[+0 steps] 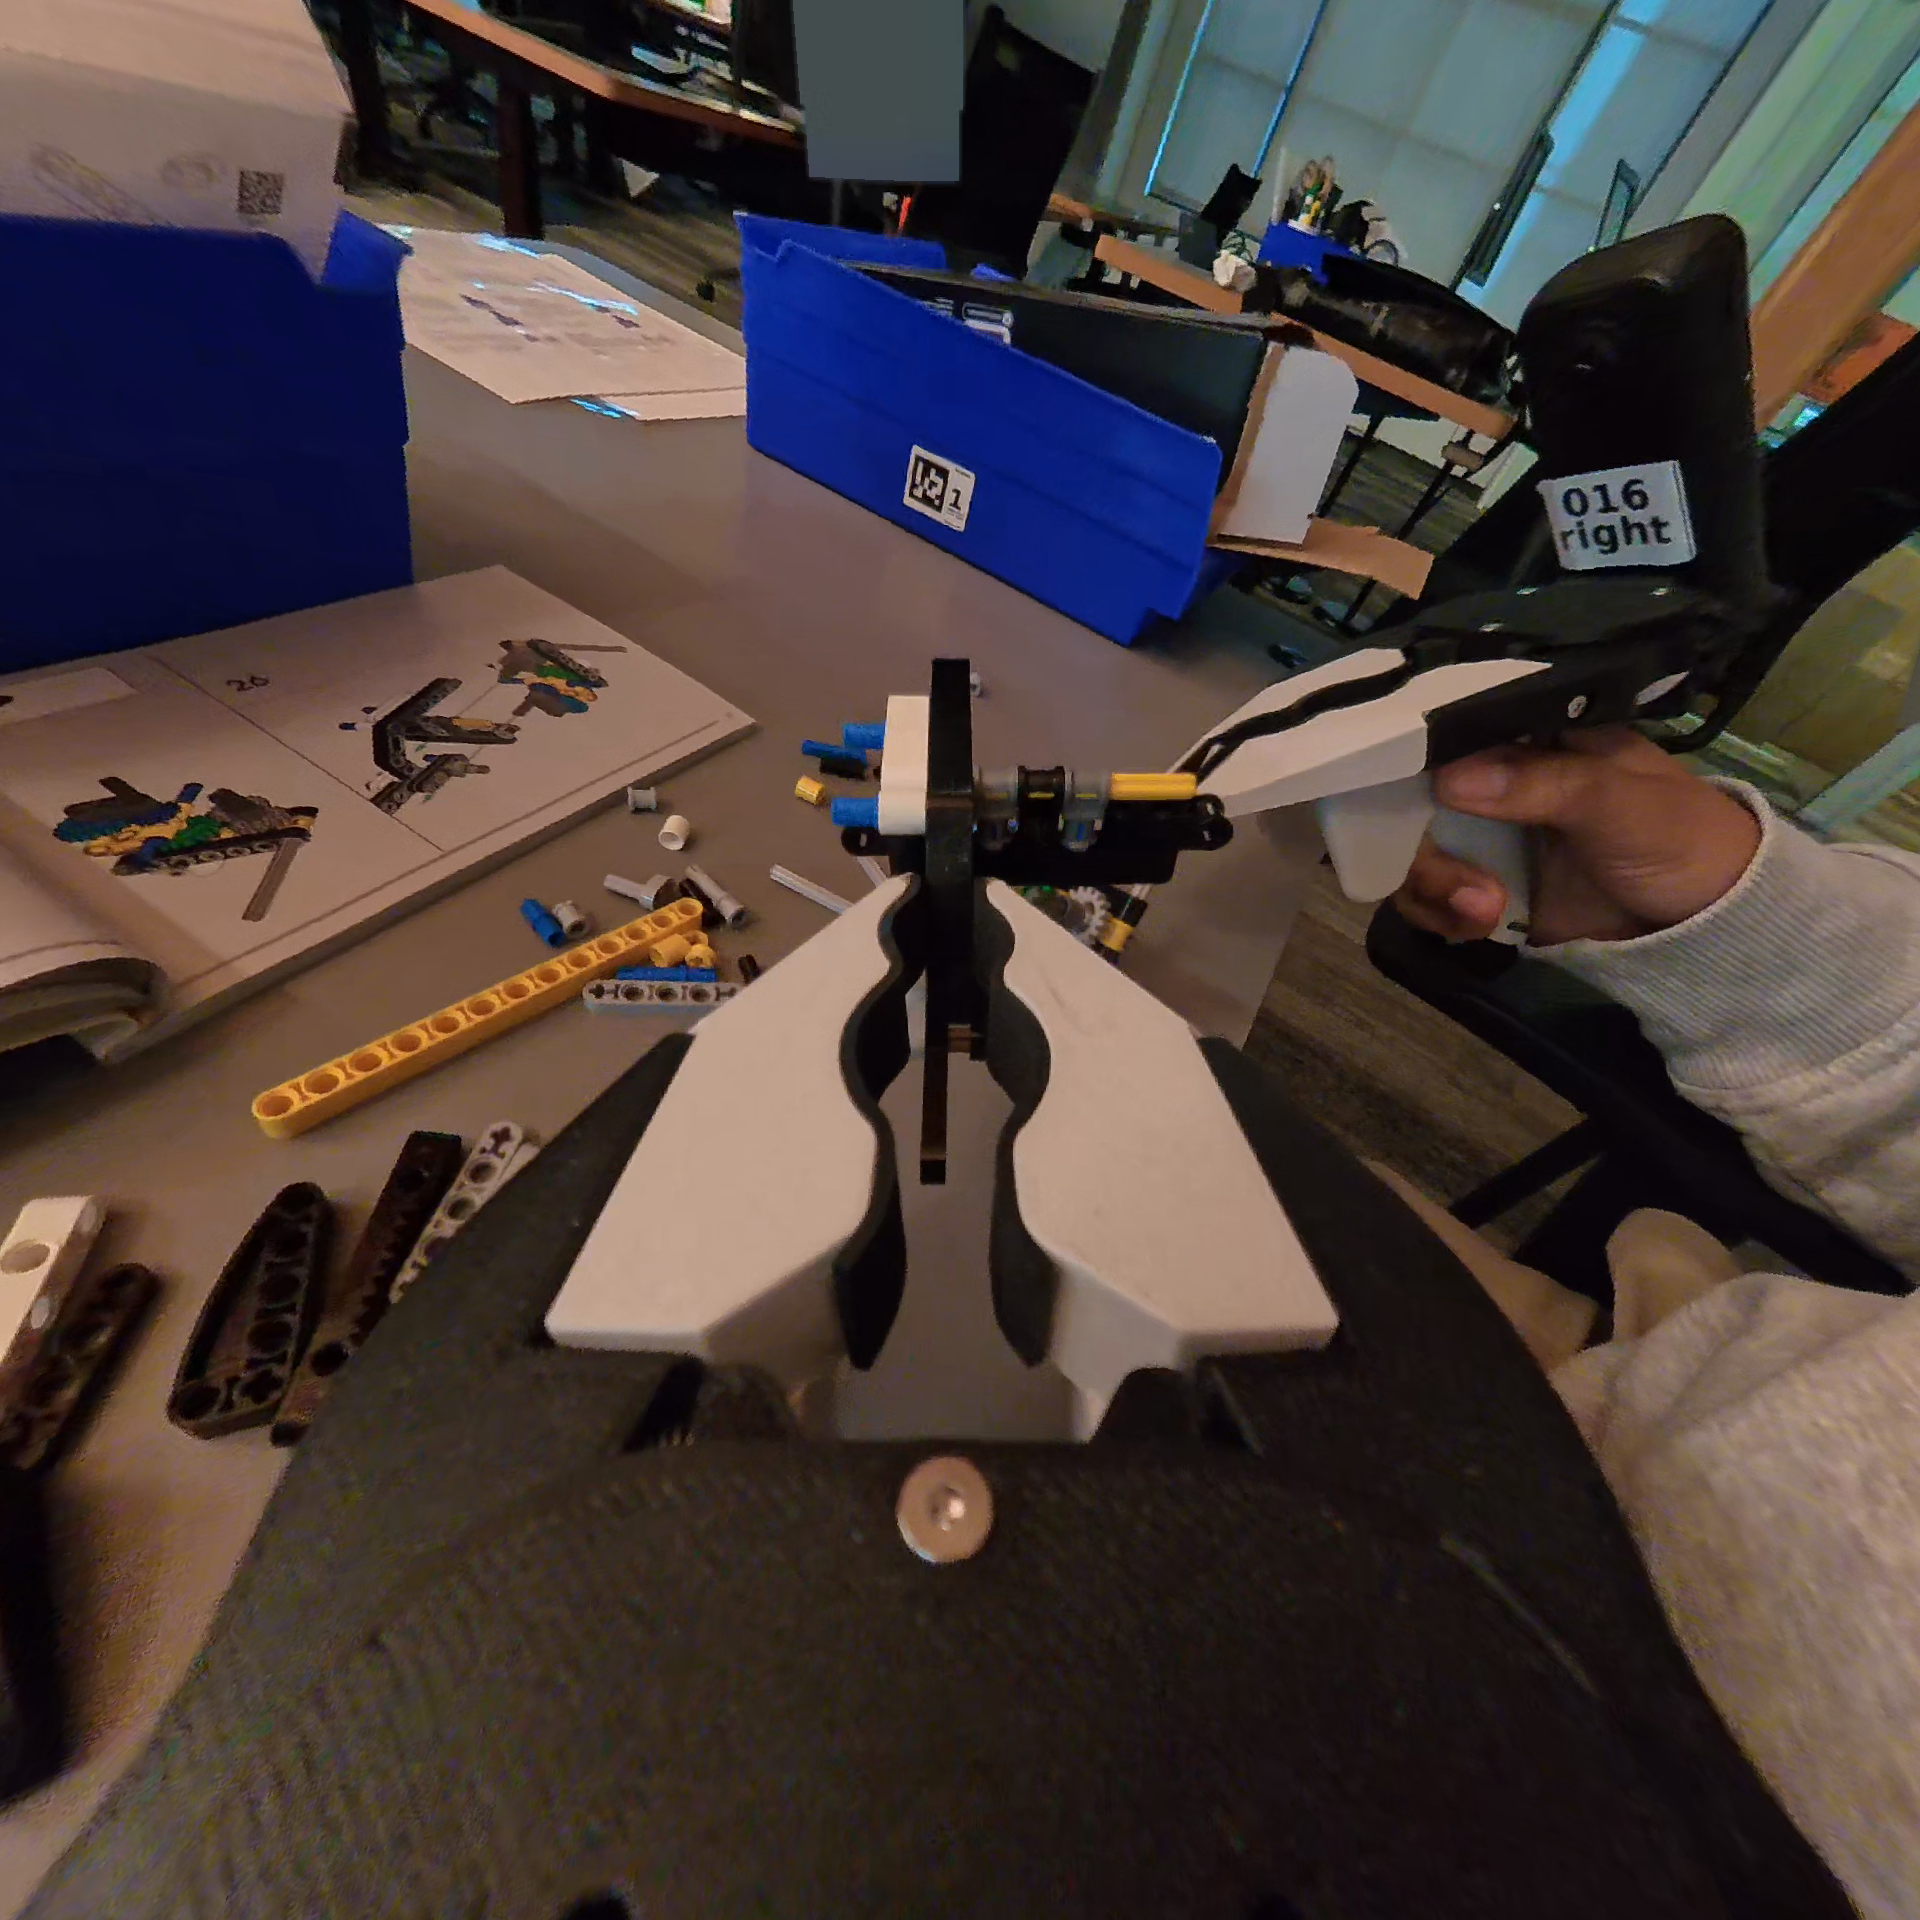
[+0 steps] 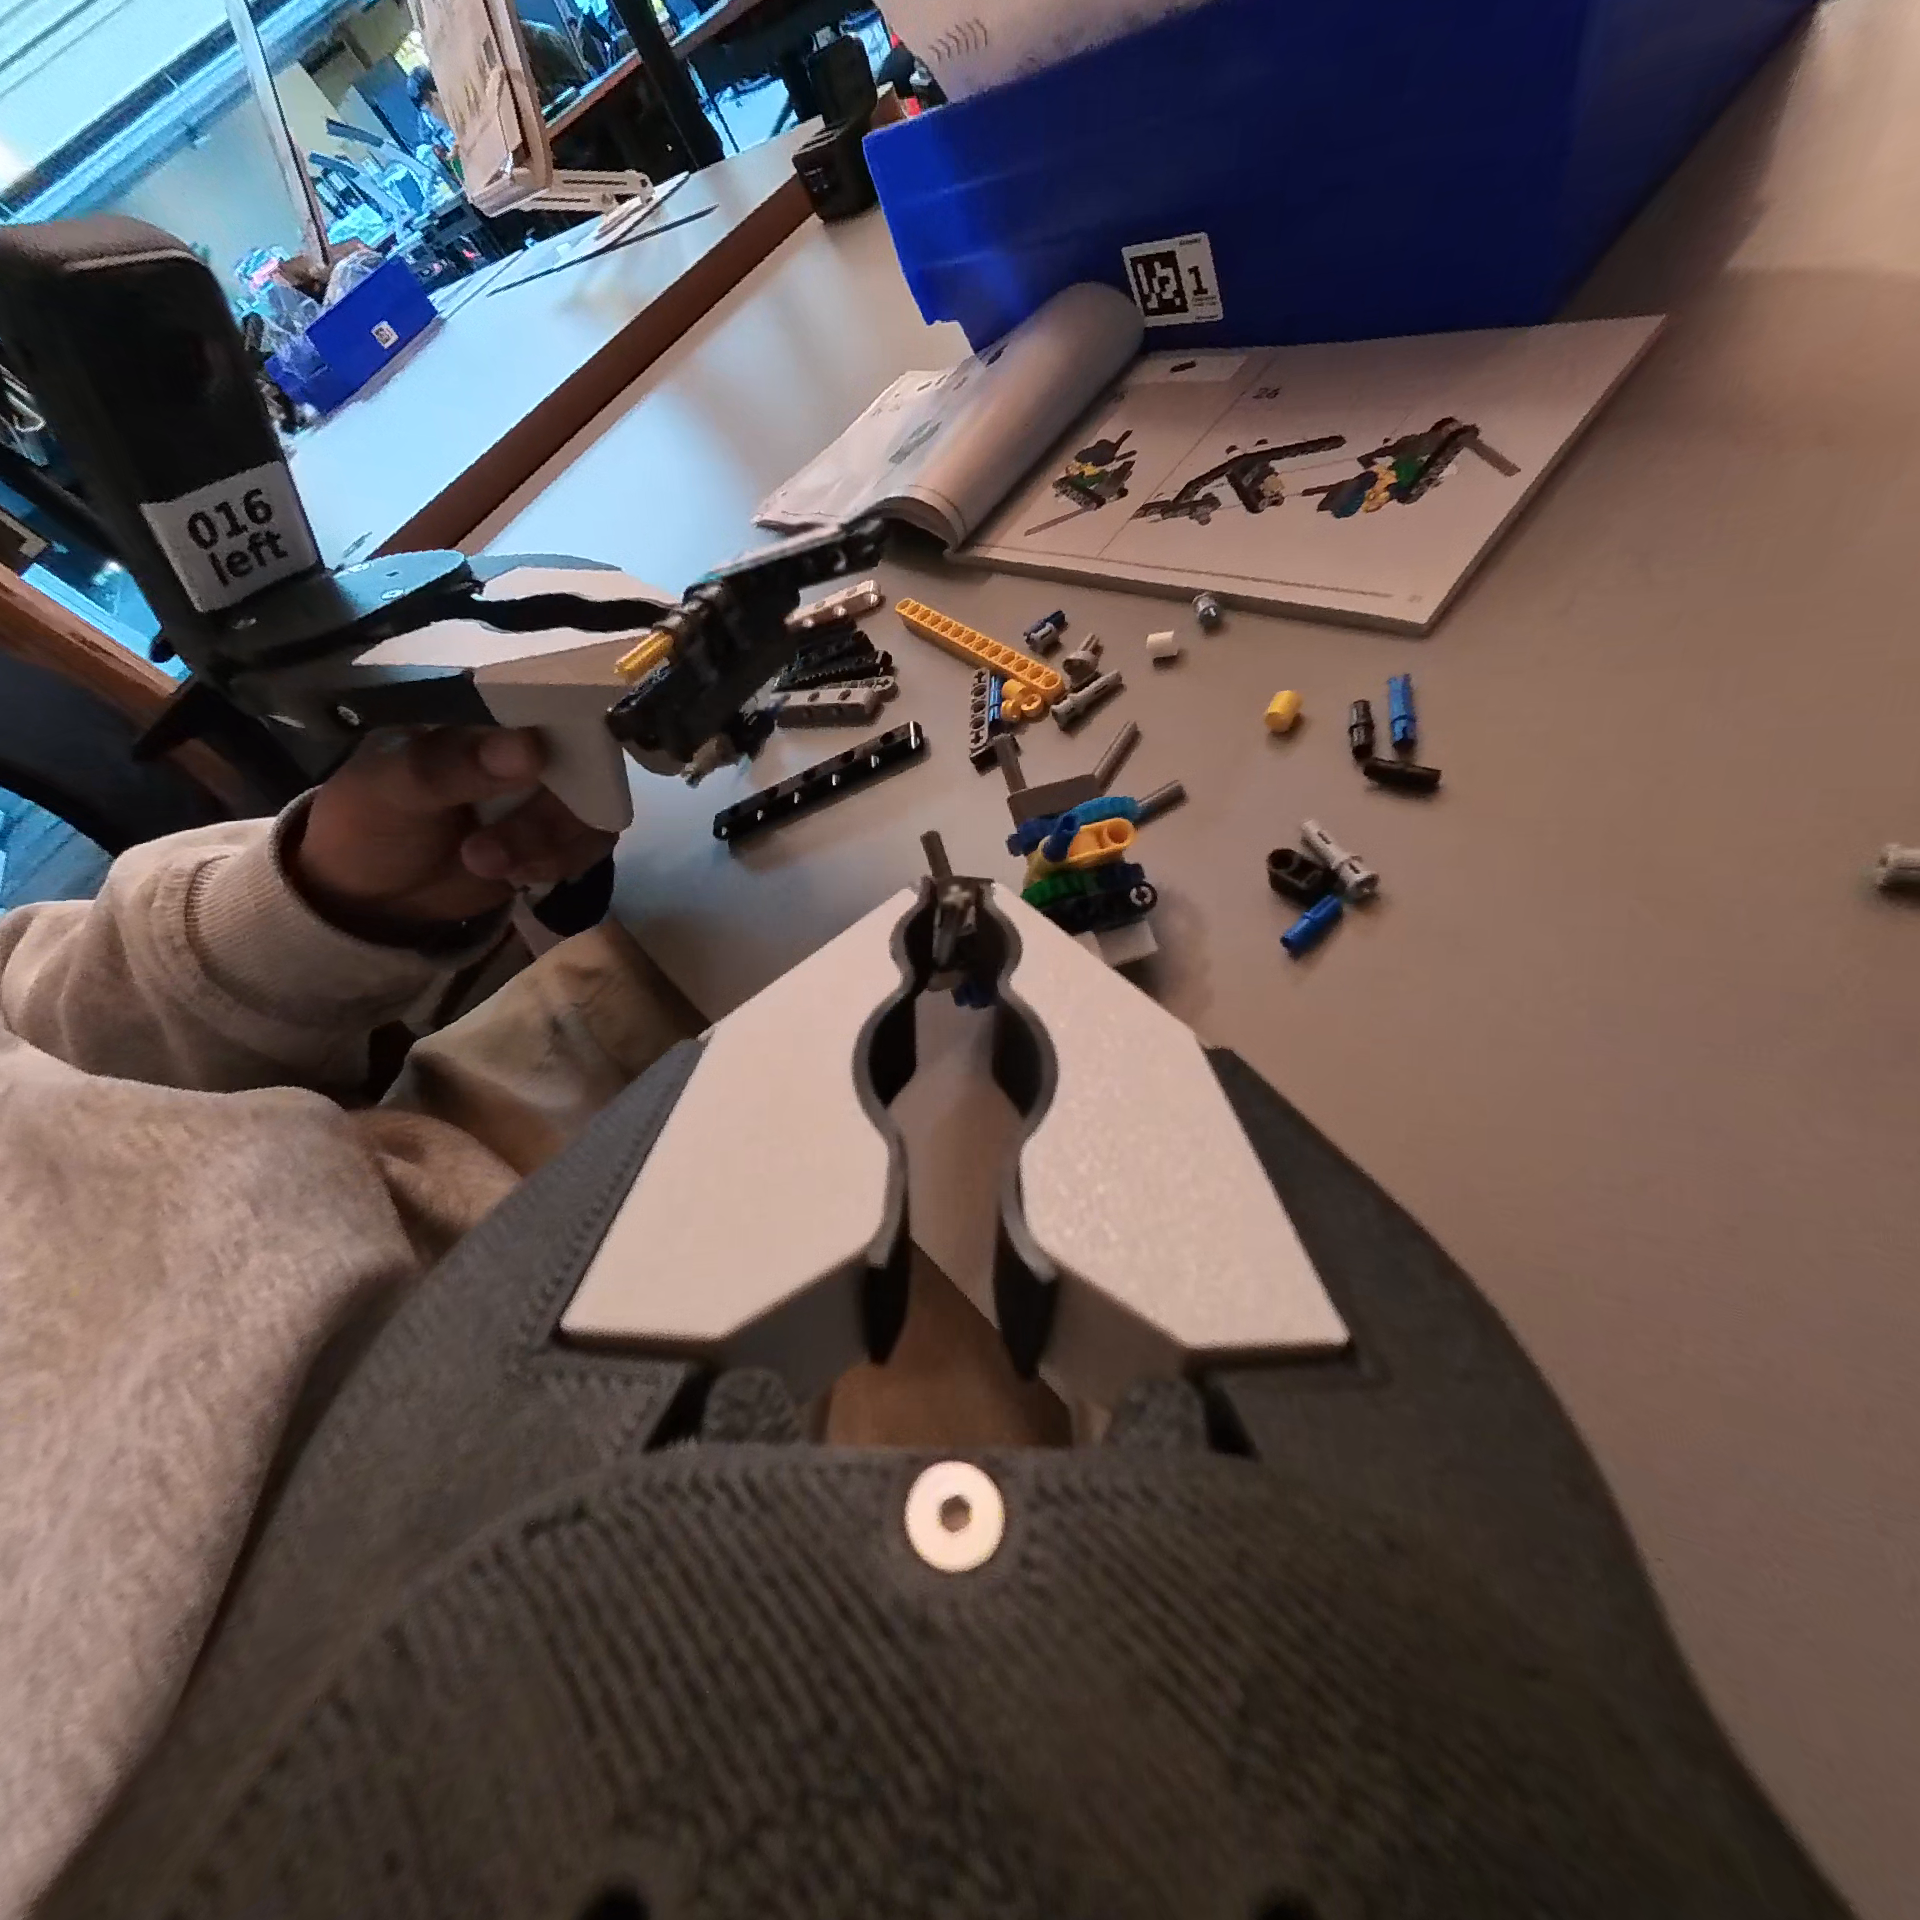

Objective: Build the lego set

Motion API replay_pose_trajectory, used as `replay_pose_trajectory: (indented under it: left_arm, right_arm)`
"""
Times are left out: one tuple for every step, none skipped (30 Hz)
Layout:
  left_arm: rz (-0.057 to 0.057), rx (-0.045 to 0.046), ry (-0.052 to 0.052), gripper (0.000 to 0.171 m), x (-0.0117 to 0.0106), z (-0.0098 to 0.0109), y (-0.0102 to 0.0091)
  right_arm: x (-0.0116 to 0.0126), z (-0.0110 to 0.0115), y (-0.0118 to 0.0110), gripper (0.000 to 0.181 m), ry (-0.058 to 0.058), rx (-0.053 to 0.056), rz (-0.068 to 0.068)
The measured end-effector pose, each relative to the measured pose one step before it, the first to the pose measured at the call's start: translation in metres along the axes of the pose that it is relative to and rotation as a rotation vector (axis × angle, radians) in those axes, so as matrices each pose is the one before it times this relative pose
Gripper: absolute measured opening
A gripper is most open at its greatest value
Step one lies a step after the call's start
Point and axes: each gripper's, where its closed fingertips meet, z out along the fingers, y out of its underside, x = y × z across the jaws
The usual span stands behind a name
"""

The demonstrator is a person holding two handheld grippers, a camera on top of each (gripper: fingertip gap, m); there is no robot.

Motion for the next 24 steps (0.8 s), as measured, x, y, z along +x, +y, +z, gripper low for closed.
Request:
replay_pose_trajectory:
  left_arm:
    - [-0.0025, -0.00041, -0.0010, 0.005, -0.00021, -0.00012, 0.00054]
    - [-0.0045, 0.00089, -0.0002, 0.005, -0.00042, -0.00020, 0.00015]
    - [-0.0057, 0.00120, 0.0001, 0.005, -0.00055, -0.00018, -0.00008]
    - [-0.0063, 0.00069, 0.0007, 0.005, -0.00042, -0.00005, 0.00005]
    - [-0.0061, 0.00014, 0.0015, 0.005, -0.00025, 0.00013, 0.00020]
    - [-0.0051, -0.00053, 0.0018, 0.005, -0.00007, 0.00013, 0.00035]
    - [-0.0033, -0.00146, 0.0013, 0.005, 0.00011, 0.00037, 0.00053]
    - [-0.0011, -0.00201, 0.0003, 0.005, 0.00001, 0.00024, 0.00069]
    - [-0.0001, -0.00178, 0.0002, 0.005, 0.00010, 0.00036, 0.00059]
    - [-0.0002, -0.00155, 0.0009, 0.005, 0.00033, 0.00026, 0.00041]
    - [-0.0005, -0.00119, 0.0014, 0.005, 0.00035, 0.00022, 0.00035]
    - [-0.0005, -0.00084, 0.0017, 0.005, 0.00039, 0.00009, 0.00023]
    - [-0.0002, -0.00075, 0.0011, 0.005, 0.00036, 0.00016, 0.00023]
    - [-0.0003, -0.00095, 0.0008, 0.005, 0.00030, 0.00017, 0.00035]
    - [-0.0004, -0.00070, 0.0011, 0.005, 0.00038, 0.00016, 0.00022]
    - [0.0001, -0.00007, 0.0006, 0.005, 0.00023, -0.00004, -0.00003]
    - [0.0008, 0.00070, -0.0004, 0.005, 0.00014, -0.00008, -0.00020]
    - [0.0011, 0.00128, -0.0007, 0.005, 0.00003, -0.00029, -0.00045]
    - [0.0008, 0.00186, -0.0009, 0.005, -0.00014, -0.00048, -0.00074]
    - [0.0003, 0.00263, -0.0016, 0.005, -0.00028, -0.00068, -0.00071]
    - [-0.0001, 0.00332, -0.0022, 0.005, -0.00053, -0.00084, -0.00093]
    - [-0.0007, 0.00343, -0.0025, 0.005, -0.00060, -0.00108, -0.00081]
    - [-0.0011, 0.00290, -0.0029, 0.005, -0.00080, -0.00108, -0.00069]
    - [-0.0012, 0.00330, -0.0035, 0.005, -0.00088, -0.00124, -0.00060]
  right_arm:
    - [0.00016, 0.00041, 0.00088, 0.006, -0.0007, 0.0006, 0.0017]
    - [0.00008, 0.00043, 0.00102, 0.006, -0.0008, 0.0006, 0.0021]
    - [0.00005, 0.00064, 0.00104, 0.007, -0.0016, 0.0011, 0.0030]
    - [-0.00001, 0.00065, 0.00103, 0.008, -0.0017, 0.0012, 0.0037]
    - [0.00003, 0.00065, 0.00117, 0.008, -0.0016, 0.0007, 0.0040]
    - [0.00009, 0.00078, 0.00121, 0.008, -0.0015, -0.0002, 0.0037]
    - [0.00000, 0.00078, 0.00110, 0.009, -0.0006, -0.0012, 0.0028]
    - [0.00020, 0.00058, 0.00120, 0.009, 0.0007, -0.0020, 0.0014]
    - [0.00010, 0.00047, 0.00102, 0.008, 0.0019, -0.0025, -0.0003]
    - [0.00016, 0.00032, 0.00069, 0.008, 0.0025, -0.0017, -0.0013]
    - [0.00013, 0.00011, 0.00032, 0.008, 0.0028, -0.0006, -0.0014]
    - [0.00011, 0.00000, 0.00006, 0.007, 0.0024, -0.0001, -0.0013]
    - [-0.00014, -0.00008, -0.00041, 0.007, 0.0013, 0.0006, -0.0014]
    - [-0.00016, 0.00000, -0.00093, 0.007, 0.0004, 0.0012, -0.0017]
    - [-0.00036, 0.00008, -0.00139, 0.006, 0.0002, 0.0018, -0.0027]
    - [-0.00034, 0.00033, -0.00172, 0.006, 0.0005, 0.0014, -0.0047]
    - [-0.00063, 0.00069, -0.00173, 0.006, 0.0008, -0.0007, -0.0074]
    - [-0.00063, 0.00124, -0.00158, 0.006, 0.0012, -0.0032, -0.0101]
    - [-0.00081, 0.00167, -0.00134, 0.006, 0.0015, -0.0056, -0.0122]
    - [-0.00101, 0.00212, -0.00100, 0.005, 0.0015, -0.0074, -0.0132]
    - [-0.00115, 0.00244, -0.00095, 0.005, 0.0007, -0.0082, -0.0137]
    - [-0.00152, 0.00276, -0.00086, 0.005, 0.0003, -0.0084, -0.0140]
    - [-0.00156, 0.00278, -0.00099, 0.005, 0.0006, -0.0084, -0.0146]
    - [-0.00167, 0.00272, -0.00096, 0.005, 0.0018, -0.0087, -0.0162]
